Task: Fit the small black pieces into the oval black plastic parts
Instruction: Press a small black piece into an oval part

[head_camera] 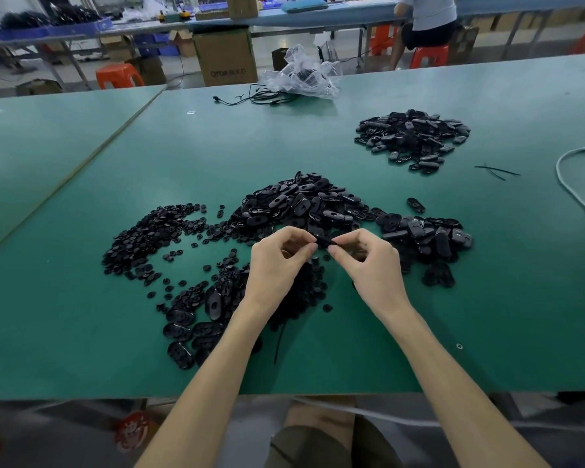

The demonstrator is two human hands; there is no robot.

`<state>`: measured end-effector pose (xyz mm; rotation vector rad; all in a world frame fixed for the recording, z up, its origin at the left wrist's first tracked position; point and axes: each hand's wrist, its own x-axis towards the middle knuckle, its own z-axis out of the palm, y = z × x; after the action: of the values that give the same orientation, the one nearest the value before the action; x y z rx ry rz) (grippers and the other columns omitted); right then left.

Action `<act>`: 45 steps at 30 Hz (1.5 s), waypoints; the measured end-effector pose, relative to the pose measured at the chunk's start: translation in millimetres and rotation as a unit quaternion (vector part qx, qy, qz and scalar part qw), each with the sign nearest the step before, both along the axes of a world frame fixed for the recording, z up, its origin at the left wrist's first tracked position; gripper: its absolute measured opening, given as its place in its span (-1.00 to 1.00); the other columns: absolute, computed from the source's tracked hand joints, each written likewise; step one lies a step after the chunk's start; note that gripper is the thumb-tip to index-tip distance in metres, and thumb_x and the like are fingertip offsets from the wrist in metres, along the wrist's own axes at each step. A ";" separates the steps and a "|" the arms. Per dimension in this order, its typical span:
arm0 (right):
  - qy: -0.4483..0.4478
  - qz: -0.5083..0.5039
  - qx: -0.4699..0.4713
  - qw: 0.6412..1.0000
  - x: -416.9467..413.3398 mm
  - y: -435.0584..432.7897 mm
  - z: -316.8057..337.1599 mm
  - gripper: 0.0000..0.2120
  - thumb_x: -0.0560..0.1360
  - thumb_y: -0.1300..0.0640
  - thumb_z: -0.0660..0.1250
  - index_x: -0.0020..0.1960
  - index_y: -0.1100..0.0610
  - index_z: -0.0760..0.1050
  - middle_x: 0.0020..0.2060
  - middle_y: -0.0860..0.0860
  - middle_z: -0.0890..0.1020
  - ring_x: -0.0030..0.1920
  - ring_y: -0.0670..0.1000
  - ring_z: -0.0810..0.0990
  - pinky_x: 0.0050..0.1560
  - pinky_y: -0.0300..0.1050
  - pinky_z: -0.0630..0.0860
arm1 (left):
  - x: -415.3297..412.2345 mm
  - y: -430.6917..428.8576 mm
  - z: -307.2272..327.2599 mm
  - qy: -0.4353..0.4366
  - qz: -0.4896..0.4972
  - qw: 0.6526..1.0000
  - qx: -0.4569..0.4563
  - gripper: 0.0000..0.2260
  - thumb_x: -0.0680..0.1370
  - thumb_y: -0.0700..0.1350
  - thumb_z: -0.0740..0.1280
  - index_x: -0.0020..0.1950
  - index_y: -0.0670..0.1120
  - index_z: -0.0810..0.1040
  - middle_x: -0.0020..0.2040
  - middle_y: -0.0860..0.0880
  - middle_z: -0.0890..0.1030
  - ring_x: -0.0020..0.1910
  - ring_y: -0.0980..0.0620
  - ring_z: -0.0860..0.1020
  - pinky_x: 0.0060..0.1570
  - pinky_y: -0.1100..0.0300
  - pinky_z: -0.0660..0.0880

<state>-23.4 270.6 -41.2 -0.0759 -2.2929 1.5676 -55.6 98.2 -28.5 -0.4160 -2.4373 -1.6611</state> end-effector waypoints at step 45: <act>0.023 0.041 0.032 0.998 2.7 -3.4 2.7 -0.90 0.55 0.08 0.52 -0.05 -0.12 0.67 -0.12 -0.14 0.70 -0.05 -0.14 0.63 -0.03 -0.27 0.51 | -2.6 0.4 -0.7 -0.040 -0.007 0.999 0.031 -0.73 0.47 -0.12 0.60 0.07 -0.07 0.58 -0.01 -0.02 0.69 -0.08 -0.04 0.67 0.00 0.00 0.62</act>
<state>-20.7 267.2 -38.5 0.0710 -2.3346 1.5172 -58.2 98.5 -29.2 -0.3671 -2.4367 -1.7862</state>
